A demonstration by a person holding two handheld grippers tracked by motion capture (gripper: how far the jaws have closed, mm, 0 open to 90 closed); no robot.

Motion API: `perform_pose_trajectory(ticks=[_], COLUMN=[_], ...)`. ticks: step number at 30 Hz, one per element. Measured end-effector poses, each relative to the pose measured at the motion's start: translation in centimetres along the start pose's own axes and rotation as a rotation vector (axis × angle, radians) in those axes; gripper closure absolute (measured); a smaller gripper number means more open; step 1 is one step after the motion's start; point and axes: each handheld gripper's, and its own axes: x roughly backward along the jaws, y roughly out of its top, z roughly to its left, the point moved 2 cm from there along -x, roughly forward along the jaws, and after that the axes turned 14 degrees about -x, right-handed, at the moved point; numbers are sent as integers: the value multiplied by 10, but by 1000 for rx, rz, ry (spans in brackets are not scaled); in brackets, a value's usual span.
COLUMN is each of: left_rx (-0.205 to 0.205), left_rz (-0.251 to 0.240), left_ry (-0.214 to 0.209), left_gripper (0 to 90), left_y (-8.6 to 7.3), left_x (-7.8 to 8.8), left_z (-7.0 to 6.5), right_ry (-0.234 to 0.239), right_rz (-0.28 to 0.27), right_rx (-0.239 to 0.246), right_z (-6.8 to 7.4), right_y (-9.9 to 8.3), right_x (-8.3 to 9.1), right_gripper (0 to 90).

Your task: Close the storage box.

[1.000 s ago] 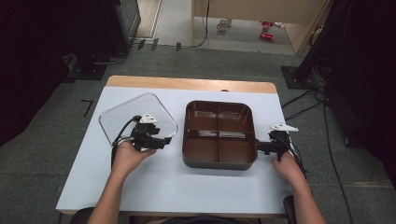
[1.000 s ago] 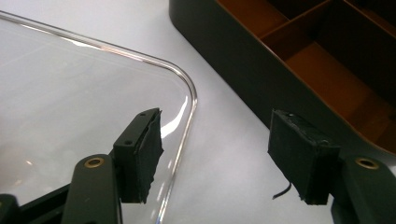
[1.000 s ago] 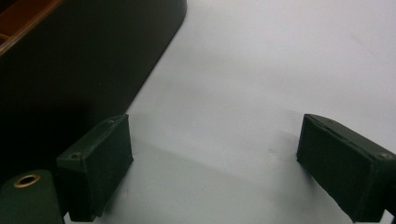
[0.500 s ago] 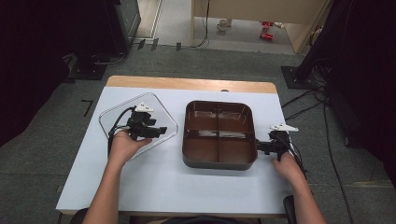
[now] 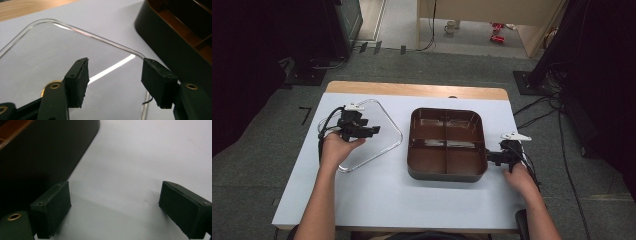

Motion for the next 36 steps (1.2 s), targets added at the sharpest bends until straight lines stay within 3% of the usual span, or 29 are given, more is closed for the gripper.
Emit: perform_pose_trajectory(ticks=[10,14,21,22,27,31,36], left_rx=[37,55,85,91,124,160,153], left_rz=[18,39,4,29,45,31,32], left_ry=[112,147,188,204,187,158,187], left_gripper=[424,438,486,483,487,560,577], left_y=[-22,-31,-37,-41,-50,-53,-51], left_x=[-7,-13,-11,-13,-18,-24,-28], left_z=[20,22,24,25,30,30,27], right_ry=[0,0,0,0,0,0,0], right_rz=[0,0,0,-1,0,0,0], right_rx=[0,0,0,0,0,0,0], right_z=[0,0,0,0,0,0,0], right_y=[0,0,0,0,0,0,0], right_x=[0,0,0,0,0,0,0], right_gripper=[100,100,100,100,100,100,100])
